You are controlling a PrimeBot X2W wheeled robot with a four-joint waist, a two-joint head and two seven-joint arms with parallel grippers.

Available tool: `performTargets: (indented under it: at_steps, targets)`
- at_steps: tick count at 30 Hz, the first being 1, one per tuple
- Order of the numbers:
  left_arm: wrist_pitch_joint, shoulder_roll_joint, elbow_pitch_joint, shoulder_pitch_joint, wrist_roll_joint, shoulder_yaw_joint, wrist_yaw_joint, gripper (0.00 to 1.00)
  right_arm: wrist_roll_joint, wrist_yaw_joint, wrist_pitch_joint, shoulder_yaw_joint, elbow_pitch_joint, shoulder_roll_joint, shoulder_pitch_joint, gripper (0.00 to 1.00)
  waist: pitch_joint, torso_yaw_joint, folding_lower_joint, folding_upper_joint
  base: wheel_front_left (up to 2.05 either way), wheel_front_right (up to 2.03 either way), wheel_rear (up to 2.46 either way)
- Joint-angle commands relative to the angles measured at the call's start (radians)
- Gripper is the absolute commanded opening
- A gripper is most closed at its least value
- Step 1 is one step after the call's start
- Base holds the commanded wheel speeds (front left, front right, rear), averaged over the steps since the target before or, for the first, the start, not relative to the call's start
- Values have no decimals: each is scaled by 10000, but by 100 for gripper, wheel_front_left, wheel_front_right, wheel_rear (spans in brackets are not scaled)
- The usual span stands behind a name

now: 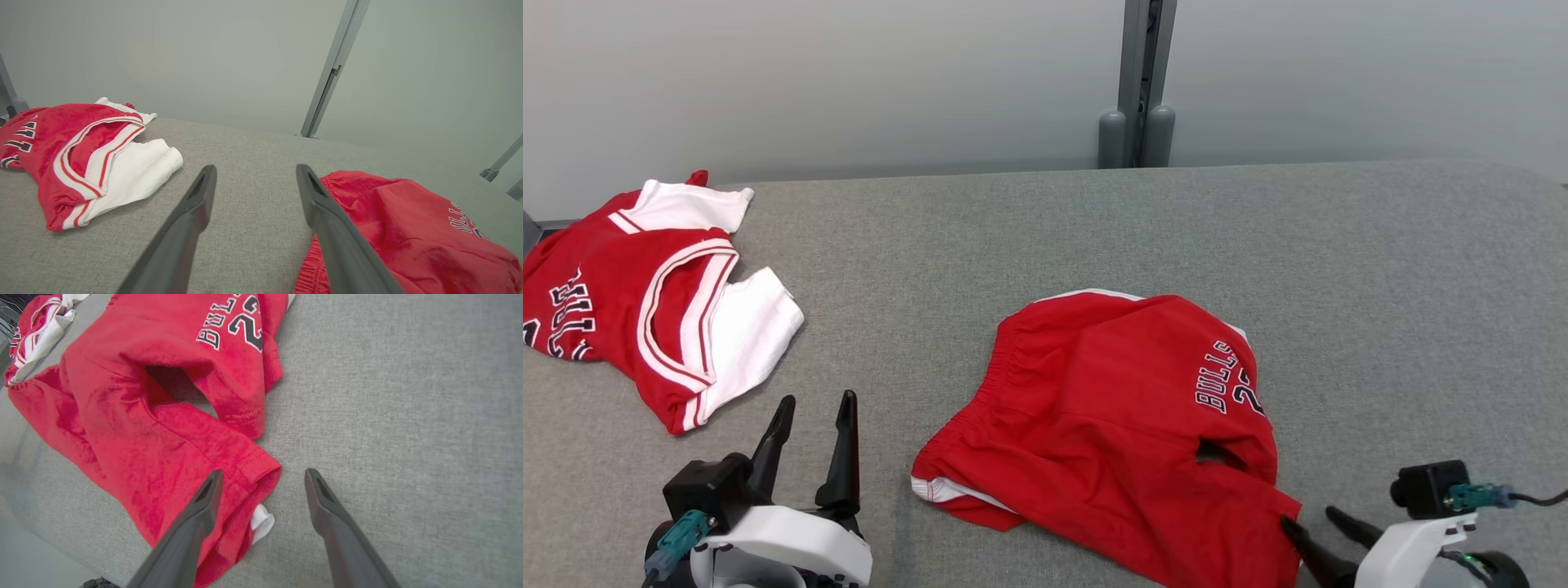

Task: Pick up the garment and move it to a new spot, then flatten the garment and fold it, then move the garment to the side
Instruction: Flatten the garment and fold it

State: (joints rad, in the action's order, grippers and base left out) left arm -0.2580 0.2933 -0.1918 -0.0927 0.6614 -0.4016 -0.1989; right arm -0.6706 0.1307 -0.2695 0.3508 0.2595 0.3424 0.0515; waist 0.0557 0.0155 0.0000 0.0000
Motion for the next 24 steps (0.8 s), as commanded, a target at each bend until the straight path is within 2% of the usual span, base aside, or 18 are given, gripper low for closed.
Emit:
performTargets:
  at_steps: [1,11,12,13,14,24]
  targets:
    - [-9,20,-26,-158,1,8,21,100,-27,1,-107,1,27,-59,-54,100,4,-4,0,0,0,0,0]
    - [11,-15,-78,-306,-19,-89,41,100,-133,1,-646,394,612,-368,243,100,140,235,0,0,0,0,0]
    - [9,-11,-88,-310,-12,-84,42,100,-154,1,-659,436,649,-373,250,80,144,262,0,0,0,0,0]
    - [7,-11,-92,-321,-8,-86,46,100,-169,1,-641,467,672,-364,276,48,147,287,0,0,0,0,0]
    - [2,-17,-108,-335,3,-92,48,100,-192,1,-553,531,674,-343,333,0,144,323,0,0,0,0,0]
    - [-13,6,-149,-265,42,-88,6,100,-314,1,361,660,202,-115,692,0,68,251,0,0,0,0,0]
